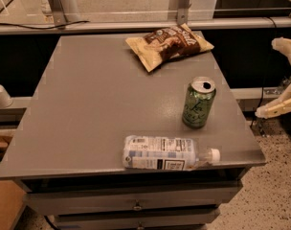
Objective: Move green can near blue plastic bottle
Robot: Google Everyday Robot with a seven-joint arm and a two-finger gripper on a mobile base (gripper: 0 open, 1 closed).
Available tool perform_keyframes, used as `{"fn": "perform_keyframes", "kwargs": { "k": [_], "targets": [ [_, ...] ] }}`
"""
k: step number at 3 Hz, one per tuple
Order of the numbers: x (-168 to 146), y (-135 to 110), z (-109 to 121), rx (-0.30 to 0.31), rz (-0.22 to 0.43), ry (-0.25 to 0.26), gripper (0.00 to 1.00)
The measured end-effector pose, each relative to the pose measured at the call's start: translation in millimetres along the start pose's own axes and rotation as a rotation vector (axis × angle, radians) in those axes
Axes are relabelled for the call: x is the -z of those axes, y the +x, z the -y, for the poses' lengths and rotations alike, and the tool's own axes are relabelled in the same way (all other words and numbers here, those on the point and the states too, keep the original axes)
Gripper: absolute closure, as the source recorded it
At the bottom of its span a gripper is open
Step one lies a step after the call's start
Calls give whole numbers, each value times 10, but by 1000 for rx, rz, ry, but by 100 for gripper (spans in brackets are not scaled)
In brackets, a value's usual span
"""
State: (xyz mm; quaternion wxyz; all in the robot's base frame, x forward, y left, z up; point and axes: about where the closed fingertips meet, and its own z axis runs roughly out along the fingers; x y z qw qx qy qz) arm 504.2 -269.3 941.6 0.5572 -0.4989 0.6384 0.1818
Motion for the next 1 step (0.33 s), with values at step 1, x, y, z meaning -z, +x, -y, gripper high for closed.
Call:
{"fn": "perform_keyframes", "kwargs": {
  "k": [1],
  "targets": [
    [-1, 0, 0, 0, 0, 0, 0]
  ]
}}
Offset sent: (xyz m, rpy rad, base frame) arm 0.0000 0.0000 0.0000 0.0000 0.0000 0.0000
